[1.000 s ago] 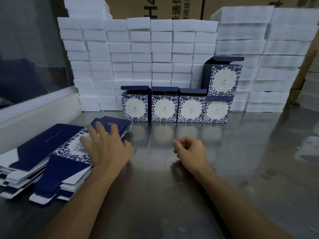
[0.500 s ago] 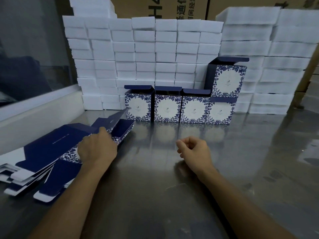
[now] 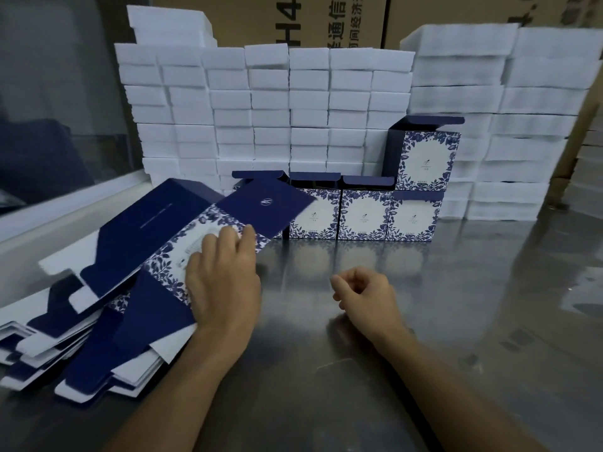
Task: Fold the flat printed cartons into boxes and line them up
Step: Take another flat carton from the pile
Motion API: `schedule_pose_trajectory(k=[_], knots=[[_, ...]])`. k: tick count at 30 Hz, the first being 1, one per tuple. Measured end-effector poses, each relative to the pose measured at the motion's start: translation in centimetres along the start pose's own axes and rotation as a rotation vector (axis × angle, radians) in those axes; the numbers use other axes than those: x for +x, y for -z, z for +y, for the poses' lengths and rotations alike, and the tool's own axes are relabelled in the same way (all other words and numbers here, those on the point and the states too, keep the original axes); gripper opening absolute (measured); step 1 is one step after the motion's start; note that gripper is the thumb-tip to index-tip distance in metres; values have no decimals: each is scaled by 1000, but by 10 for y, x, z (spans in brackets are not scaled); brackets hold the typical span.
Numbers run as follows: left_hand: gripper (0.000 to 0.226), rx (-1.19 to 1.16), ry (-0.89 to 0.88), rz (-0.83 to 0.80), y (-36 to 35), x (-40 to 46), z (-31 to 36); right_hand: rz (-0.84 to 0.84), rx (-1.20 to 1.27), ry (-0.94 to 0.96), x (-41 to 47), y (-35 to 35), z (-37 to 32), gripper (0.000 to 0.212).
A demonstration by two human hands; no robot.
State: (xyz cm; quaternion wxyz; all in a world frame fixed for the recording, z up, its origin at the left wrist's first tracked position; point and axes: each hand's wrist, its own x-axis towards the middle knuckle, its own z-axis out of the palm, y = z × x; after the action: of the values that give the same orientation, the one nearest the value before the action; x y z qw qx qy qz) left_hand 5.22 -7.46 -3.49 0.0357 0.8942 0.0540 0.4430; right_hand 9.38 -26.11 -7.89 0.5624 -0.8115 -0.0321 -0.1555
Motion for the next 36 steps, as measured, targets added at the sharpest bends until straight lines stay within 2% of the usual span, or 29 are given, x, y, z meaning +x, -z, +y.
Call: schedule_pose_trajectory(k=[4, 8, 12, 14, 18, 22, 27, 30, 33, 36], knots=[[55, -16, -167, 101, -1, -11, 21, -137, 191, 36, -4, 1, -7, 26], [50, 13, -296, 56, -8, -23, 37, -292, 373, -11, -9, -3, -15, 30], [46, 1, -352, 43, -12, -27, 43, -336, 485, -28, -11, -8, -20, 27], [51, -50, -365, 24, -15, -27, 43, -321, 509, -38, -11, -13, -21, 25], [64, -218, -378, -77, -22, -24, 38, -173, 536, -29, -5, -18, -16, 18], [54, -291, -425, -134, -29, -22, 31, 18, 548, -4, 4, -9, -8, 21], [52, -175, -255, -76, -30, -12, 10, 216, 476, -75, 16, 6, 2, 24], [54, -148, -114, -41, -27, -4, -8, 335, 395, -85, 21, 13, 10, 33], [59, -243, -29, -169, -29, -2, -15, 417, 364, -90, 22, 19, 13, 37], [61, -447, 28, -316, -37, -7, -16, 442, 366, -126, 22, 20, 16, 41]])
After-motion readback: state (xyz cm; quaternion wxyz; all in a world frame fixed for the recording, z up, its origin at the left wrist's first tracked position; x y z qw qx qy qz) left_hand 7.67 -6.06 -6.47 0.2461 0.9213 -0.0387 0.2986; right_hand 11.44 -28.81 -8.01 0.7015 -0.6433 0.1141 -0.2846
